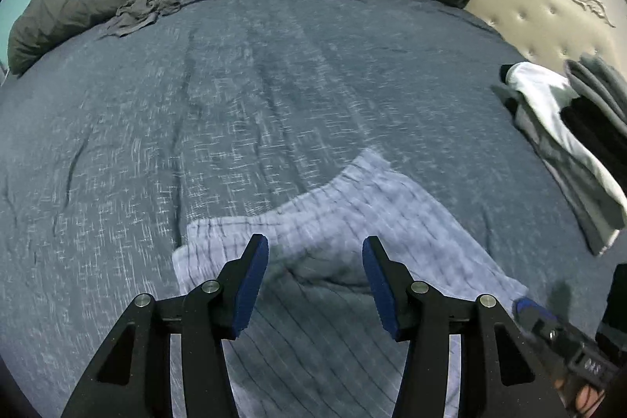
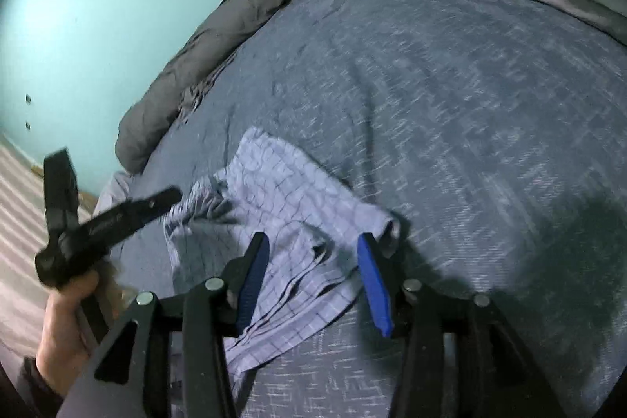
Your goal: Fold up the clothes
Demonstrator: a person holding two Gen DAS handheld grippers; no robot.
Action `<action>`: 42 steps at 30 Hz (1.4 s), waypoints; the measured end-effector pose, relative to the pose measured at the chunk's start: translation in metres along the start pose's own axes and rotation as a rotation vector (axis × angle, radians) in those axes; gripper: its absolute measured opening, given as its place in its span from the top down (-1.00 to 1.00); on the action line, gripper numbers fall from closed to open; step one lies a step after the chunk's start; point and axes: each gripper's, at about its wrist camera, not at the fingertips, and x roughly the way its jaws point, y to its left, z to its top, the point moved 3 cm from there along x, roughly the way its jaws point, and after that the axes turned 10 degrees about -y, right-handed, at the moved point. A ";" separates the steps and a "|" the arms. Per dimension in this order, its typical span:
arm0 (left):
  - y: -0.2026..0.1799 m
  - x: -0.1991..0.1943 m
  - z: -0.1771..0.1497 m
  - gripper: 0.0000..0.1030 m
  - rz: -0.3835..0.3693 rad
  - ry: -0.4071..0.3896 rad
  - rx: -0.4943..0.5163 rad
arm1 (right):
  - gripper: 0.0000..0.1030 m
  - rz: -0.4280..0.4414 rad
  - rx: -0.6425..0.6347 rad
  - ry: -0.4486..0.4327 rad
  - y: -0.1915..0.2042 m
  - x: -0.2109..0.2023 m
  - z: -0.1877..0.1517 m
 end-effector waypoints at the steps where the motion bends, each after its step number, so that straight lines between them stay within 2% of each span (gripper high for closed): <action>1: 0.003 0.003 0.000 -0.05 0.002 0.004 -0.002 | 0.08 -0.003 -0.012 0.007 0.002 0.002 -0.001; 4: 0.004 0.015 0.001 -0.05 0.002 0.016 0.015 | 0.08 -0.044 -0.064 0.021 0.006 0.008 -0.004; 10: -0.002 0.032 0.002 -0.05 -0.017 0.027 0.049 | 0.08 -0.068 -0.084 0.033 0.006 0.015 -0.006; 13: -0.004 0.034 0.002 -0.03 -0.024 0.025 0.058 | 0.19 -0.078 -0.095 0.029 0.007 0.018 -0.006; 15: -0.004 0.036 0.002 0.21 -0.030 0.024 0.061 | 0.32 -0.079 -0.106 0.025 0.008 0.018 -0.006; 17: -0.004 0.036 0.001 0.28 -0.035 0.025 0.061 | 0.45 -0.072 -0.113 0.029 0.009 0.019 -0.007; 20: -0.006 0.034 0.001 0.47 -0.043 0.020 0.067 | 0.45 -0.082 -0.124 0.031 0.011 0.022 -0.008; 24: -0.010 0.035 0.000 0.63 -0.055 0.021 0.083 | 0.45 -0.066 -0.119 0.026 0.012 0.024 -0.007; 26: -0.010 0.035 0.000 0.68 -0.057 0.020 0.081 | 0.49 -0.052 -0.109 0.037 0.010 0.027 -0.007; 31: -0.011 0.033 0.003 0.81 -0.058 0.006 0.086 | 0.91 -0.029 -0.108 0.042 0.010 0.030 -0.007; 42: -0.010 0.017 0.027 0.85 -0.063 -0.070 0.047 | 0.96 -0.031 -0.113 -0.037 0.012 0.005 0.004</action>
